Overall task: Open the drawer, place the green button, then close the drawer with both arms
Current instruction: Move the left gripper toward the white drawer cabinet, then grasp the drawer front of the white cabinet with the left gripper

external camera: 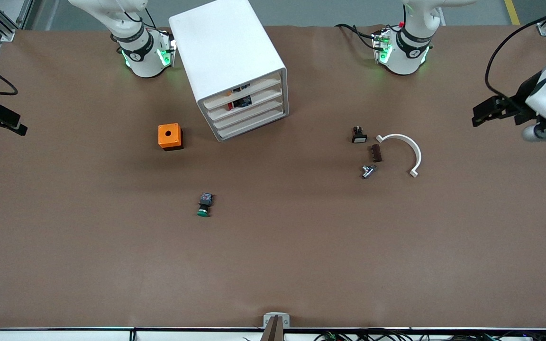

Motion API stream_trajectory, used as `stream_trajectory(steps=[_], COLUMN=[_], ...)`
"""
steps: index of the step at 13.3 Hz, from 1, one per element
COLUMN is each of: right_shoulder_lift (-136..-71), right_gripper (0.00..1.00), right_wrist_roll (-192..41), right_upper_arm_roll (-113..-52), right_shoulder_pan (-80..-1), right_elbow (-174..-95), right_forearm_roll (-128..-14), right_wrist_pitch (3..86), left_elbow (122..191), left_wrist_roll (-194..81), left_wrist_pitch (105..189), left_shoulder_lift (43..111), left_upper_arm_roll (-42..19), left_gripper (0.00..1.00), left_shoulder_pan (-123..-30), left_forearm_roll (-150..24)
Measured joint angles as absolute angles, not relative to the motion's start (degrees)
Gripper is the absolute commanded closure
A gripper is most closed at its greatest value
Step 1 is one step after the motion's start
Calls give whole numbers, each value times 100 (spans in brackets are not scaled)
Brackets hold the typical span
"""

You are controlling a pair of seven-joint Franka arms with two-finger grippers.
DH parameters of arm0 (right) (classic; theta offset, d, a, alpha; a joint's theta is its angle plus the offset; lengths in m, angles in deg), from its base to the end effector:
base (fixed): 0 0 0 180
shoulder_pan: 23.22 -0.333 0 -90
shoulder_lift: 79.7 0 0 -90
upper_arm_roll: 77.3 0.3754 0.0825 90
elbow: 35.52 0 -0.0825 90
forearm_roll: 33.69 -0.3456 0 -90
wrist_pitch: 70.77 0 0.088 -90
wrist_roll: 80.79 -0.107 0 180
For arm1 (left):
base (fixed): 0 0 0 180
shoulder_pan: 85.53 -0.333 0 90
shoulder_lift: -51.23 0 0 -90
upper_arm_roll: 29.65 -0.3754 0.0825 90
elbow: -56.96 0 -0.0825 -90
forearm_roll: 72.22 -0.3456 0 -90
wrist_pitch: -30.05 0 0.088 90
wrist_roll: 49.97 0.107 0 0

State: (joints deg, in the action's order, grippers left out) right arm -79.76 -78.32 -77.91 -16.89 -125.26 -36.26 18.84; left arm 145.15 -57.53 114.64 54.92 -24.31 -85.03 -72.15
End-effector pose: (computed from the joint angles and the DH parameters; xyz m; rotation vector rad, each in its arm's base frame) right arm 0.5127 -0.0575 0.6848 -3.0943 0.1204 -0.0006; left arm 0.5257 -0.0519 0.6563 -3.1273 -0.0466 0.1988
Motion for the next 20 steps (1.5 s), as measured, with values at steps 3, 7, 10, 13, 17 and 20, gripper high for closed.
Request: stream_trajectory(steps=[3, 7, 10, 13, 17, 20], right_shoulder_lift=[-7976, -7976, -7977, -7983, -7987, -7986], right_gripper=[0, 0, 0, 0, 0, 0], right_wrist_roll=[-7832, -7832, -7832, -7832, -7833, -7835], right_upper_arm_roll=[-7790, -7789, -7790, -7790, -7796, -7800], right_shoulder_pan=[-1689, -1689, -1689, -1689, -1688, -1688], right_elbow=[-12526, -12531, -12536, -12553, -12561, -12562], right_forearm_roll=[-3626, -3626, -3626, -3626, -3626, -3626], right_wrist_pitch=[1884, 1884, 1884, 1884, 1881, 1881], left_elbow=[14401, 14359, 14286, 14204, 14104, 14011], left_wrist_roll=[-6319, -7093, -7958, -9082, -9998, -10753], left_wrist_pitch=[11464, 11463, 11461, 11461, 11461, 11459], left_shoulder_lift=[5990, 6489, 6803, 7143, 7599, 7863], left_upper_arm_roll=[-2392, -2389, -2381, -2376, -2378, -2376], left_gripper=[0, 0, 0, 0, 0, 0], left_shoulder_pan=[-8464, -8395, -8042, -7622, -7483, -7437], left_forearm_roll=[-6719, -6325, -6108, -5811, -5272, -5013])
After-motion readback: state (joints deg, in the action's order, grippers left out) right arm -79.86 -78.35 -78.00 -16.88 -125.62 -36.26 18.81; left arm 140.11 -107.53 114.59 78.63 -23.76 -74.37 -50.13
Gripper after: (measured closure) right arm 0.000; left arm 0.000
